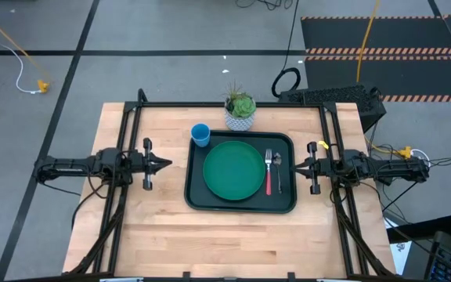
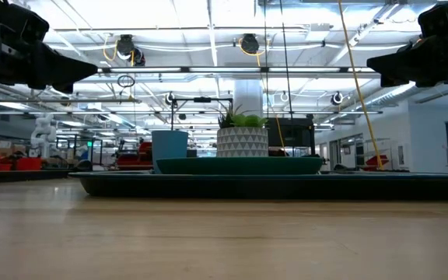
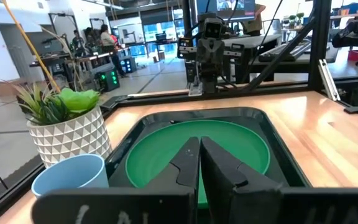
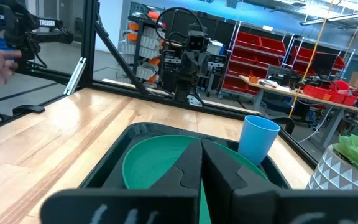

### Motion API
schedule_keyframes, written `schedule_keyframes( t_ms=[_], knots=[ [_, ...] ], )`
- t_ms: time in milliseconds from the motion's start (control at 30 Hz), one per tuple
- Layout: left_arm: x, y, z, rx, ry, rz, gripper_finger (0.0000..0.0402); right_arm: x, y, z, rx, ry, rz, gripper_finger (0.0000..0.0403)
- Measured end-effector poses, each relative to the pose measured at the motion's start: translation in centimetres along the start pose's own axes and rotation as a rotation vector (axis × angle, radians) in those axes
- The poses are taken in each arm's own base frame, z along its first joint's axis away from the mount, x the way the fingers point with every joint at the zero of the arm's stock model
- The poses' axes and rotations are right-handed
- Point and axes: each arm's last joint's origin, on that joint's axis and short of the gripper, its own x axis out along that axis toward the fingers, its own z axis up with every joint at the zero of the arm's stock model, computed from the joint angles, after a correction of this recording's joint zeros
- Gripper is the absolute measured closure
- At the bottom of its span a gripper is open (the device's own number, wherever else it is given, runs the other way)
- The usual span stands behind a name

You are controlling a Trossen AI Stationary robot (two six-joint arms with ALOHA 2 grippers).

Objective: Pick and place plate/cup/fork/spoon on tray
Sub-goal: Return to Home Position

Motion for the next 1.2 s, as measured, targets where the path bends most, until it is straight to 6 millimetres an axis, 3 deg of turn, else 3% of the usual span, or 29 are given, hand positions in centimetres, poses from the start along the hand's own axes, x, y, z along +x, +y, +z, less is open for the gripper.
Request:
schedule_keyframes(
  t_ms=[1200],
  knots=[
    [0.01, 0.02, 0.16, -0.004, -0.02, 0.003, 0.0382, 0.0, 0.0, 0.0, 0.0, 0.0, 0.0, 0.0403]
  ],
)
